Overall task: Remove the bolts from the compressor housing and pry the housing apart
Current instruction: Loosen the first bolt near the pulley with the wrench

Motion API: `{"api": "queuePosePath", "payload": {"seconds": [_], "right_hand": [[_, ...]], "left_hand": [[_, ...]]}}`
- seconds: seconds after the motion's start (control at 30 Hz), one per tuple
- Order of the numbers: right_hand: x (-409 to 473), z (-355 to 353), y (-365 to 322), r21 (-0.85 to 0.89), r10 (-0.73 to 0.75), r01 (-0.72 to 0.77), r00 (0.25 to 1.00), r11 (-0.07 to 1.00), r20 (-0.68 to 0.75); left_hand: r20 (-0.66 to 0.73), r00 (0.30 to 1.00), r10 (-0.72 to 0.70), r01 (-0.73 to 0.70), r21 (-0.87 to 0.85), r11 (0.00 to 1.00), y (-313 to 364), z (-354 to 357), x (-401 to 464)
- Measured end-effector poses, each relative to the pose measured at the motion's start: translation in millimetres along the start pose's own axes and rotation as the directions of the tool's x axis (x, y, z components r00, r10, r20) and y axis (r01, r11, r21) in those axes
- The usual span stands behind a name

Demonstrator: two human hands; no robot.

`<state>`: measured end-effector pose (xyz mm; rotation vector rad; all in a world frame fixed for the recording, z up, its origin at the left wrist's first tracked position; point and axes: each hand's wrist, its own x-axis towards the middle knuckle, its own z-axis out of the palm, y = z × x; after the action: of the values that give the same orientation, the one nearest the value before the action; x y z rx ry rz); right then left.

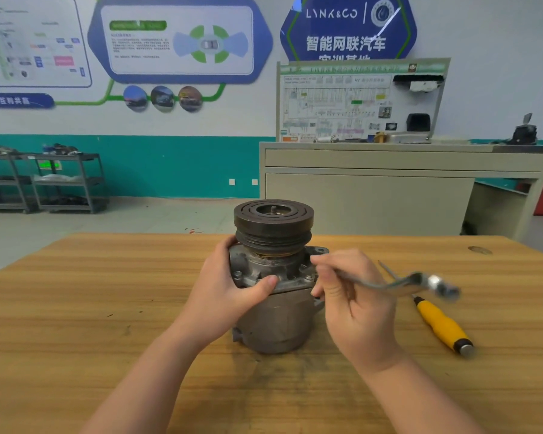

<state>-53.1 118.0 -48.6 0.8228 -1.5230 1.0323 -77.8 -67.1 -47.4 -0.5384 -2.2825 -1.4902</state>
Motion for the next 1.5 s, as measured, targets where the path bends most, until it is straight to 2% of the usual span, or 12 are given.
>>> {"api": "queuePosePath", "payload": {"seconds": [0.1, 0.37, 0.63, 0.77, 0.83, 0.9, 1.03, 1.1, 1.17, 1.33, 1.4, 1.5], "right_hand": [[-0.4, 0.5, -1.6, -0.045, -0.078, 0.080, 0.997, 0.996, 0.024], [1.7, -3.0, 1.1, -0.097, 0.025, -0.033, 0.996, 0.995, -0.080], [-8.4, 10.0, -2.2, -0.144, -0.121, 0.123, 0.992, 0.982, 0.024], [-11.7, 18.7, -8.1, 0.188, 0.203, -0.162, 0.953, 0.969, -0.226], [-7.0, 20.7, -10.6, 0.395, 0.435, -0.292, 0.833, 0.871, -0.343], [1.5, 15.3, -4.6, 0.554, 0.662, -0.429, 0.671, 0.714, -0.333], [19.2, -8.3, 19.2, 0.795, 0.931, -0.583, 0.360, 0.169, 0.066], [23.9, -15.7, 23.4, 0.864, 0.924, -0.504, 0.343, 0.029, 0.170], [26.9, -17.4, 22.3, 0.883, 0.903, -0.458, 0.413, 0.097, 0.115], [20.7, -9.1, 6.5, 0.436, 0.642, -0.524, 0.744, 0.732, -0.184], [16.2, -6.7, 0.6, 0.313, 0.502, -0.438, 0.849, 0.843, -0.163], [13.2, -5.9, -1.8, 0.194, 0.380, -0.354, 0.918, 0.915, -0.117]], "left_hand": [[0.003, 1.000, 0.001, -0.001, 0.002, 1.000, -0.3, -0.4, -0.4], [0.008, 1.000, -0.019, 0.020, -0.038, 0.999, -2.0, -1.7, 0.1], [0.011, 1.000, 0.010, -0.009, -0.039, 0.999, 1.6, -1.9, -0.5], [0.014, 1.000, 0.007, -0.006, -0.044, 0.999, 2.7, -1.7, -0.3], [0.015, 1.000, 0.001, -0.001, -0.049, 0.999, 2.4, -2.0, 0.0], [0.012, 1.000, -0.001, 0.002, -0.043, 0.999, 2.1, -2.1, 0.3], [0.011, 1.000, -0.015, 0.016, -0.037, 0.999, 1.0, -1.9, 0.6], [0.014, 1.000, -0.013, 0.013, -0.026, 1.000, 0.0, -1.9, 0.8], [0.017, 1.000, -0.009, 0.010, -0.021, 1.000, -1.5, -2.3, 1.3], [0.040, 0.999, -0.016, 0.017, -0.030, 0.999, -2.0, -5.6, 2.1], [0.042, 0.999, -0.023, 0.024, -0.039, 0.999, -1.0, -6.8, 2.4], [0.024, 0.999, -0.024, 0.025, -0.038, 0.999, -1.6, -5.7, 1.3]]}}
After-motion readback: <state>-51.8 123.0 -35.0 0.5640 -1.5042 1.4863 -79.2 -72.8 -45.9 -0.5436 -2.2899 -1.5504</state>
